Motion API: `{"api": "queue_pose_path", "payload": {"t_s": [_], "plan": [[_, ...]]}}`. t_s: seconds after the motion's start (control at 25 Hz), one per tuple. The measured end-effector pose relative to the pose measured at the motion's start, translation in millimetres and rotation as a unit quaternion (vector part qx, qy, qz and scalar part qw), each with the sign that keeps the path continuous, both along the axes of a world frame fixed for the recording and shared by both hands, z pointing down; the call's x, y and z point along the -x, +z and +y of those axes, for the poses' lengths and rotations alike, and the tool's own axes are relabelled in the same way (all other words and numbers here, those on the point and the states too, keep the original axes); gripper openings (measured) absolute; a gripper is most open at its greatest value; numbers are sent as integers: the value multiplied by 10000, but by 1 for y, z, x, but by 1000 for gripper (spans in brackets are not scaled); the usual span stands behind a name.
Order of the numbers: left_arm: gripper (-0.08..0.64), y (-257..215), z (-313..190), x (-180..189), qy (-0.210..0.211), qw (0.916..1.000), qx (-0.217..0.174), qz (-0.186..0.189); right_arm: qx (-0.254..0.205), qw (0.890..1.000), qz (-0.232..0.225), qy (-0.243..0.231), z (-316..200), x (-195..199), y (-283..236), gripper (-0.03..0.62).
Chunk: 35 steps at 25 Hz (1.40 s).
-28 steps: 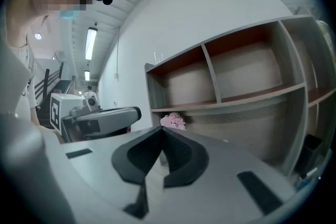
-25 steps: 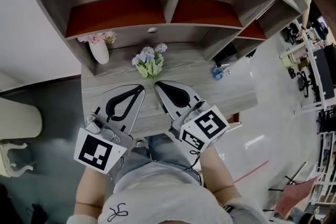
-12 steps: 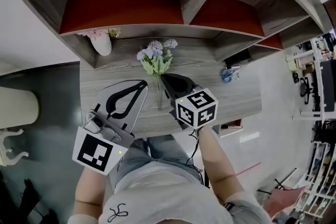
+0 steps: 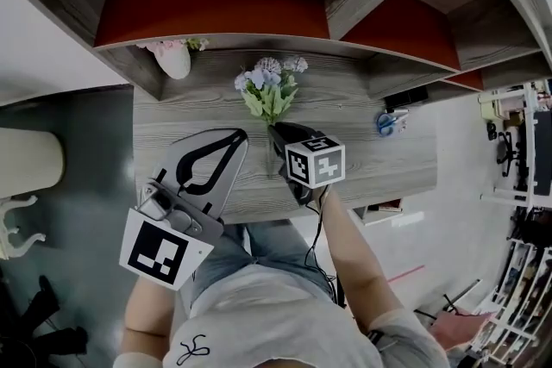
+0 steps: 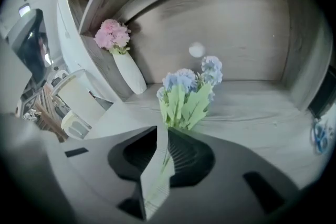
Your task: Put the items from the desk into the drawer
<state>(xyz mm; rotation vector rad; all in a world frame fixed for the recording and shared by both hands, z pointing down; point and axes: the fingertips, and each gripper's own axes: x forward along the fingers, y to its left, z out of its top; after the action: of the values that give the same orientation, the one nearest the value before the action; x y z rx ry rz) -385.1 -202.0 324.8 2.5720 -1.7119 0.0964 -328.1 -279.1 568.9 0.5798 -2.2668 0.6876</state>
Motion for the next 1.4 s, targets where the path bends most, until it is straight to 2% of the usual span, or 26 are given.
{"api": "queue_pose_path", "payload": {"t_s": [0.4,0.72,0.84,1.12,1.4], "plan": [[11,9,0,10,-95,9999,87,15,466,9956,812,81,7,-6,55,83],[11,11,1,15,-150,9998,126,45,619,9914,1140,163,6,-4,64,83],[10,11,1,14,-154,9998,117,60,619,9895,1287,231,4,-6,66,64],[11,8,4,13,-165,9998,100,13,619,9902,1097,601,-1,-13,64,25],[11,-3,9,11,-169,9998,-40,-42,237,9944,814,625,3,-14,40,23]]}}
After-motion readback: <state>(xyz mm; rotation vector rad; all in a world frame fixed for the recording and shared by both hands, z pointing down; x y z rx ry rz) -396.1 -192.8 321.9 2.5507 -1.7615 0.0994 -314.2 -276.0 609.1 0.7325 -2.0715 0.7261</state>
